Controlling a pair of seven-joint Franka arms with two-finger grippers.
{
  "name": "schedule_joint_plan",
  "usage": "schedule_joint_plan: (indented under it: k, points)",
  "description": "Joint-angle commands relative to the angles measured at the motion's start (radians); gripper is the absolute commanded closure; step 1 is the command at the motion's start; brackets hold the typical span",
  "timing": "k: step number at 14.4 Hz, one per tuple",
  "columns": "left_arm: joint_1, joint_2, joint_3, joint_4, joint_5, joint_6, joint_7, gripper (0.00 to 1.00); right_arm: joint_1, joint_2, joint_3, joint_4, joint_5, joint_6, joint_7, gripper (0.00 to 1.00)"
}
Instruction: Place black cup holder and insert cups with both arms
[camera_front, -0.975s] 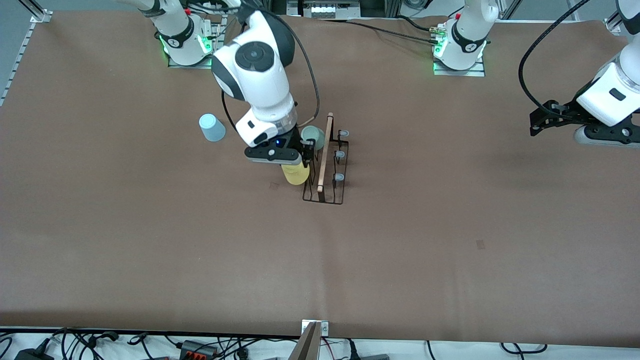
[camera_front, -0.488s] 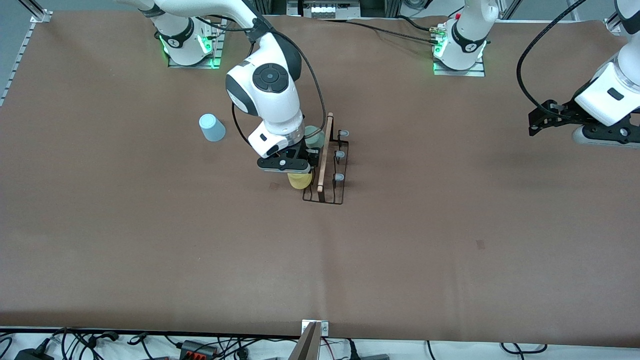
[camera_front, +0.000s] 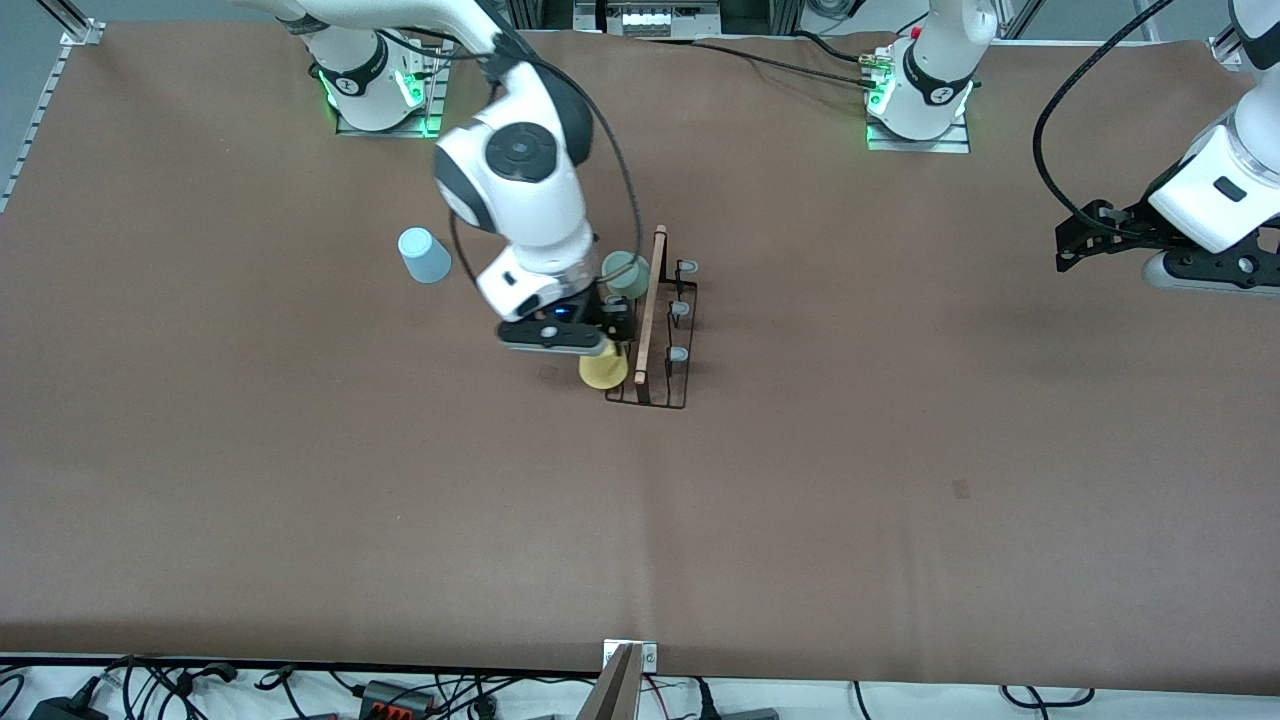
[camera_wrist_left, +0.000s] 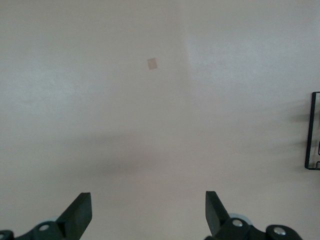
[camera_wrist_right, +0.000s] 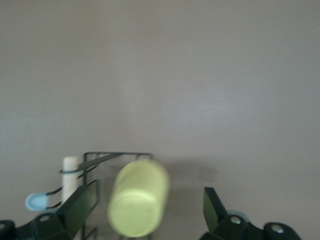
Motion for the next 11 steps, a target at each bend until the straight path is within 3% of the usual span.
schedule_joint_plan:
  k: [1,5,6,8,11]
  points:
    - [0.010,0.017,-0.007,0.034,-0.018,-0.027,0.019,0.00,-0.141,-0.173,0.008,-0.023,0.078,-0.199,-0.190,0.00]
    - [0.010,0.017,-0.007,0.034,-0.018,-0.027,0.019,0.00,-0.437,-0.345,0.005,-0.022,0.196,-0.421,-0.530,0.00]
    - [0.010,0.017,-0.007,0.034,-0.018,-0.027,0.019,0.00,-0.466,-0.370,-0.028,-0.016,0.236,-0.478,-0.614,0.00]
    - [0.010,0.017,-0.007,0.034,-0.018,-0.027,0.021,0.00,-0.470,-0.388,-0.168,0.053,0.242,-0.590,-0.710,0.00]
    - [0.010,0.017,-0.003,0.034,-0.018,-0.027,0.022,0.00,-0.482,-0.376,-0.231,0.165,0.233,-0.708,-0.740,0.00]
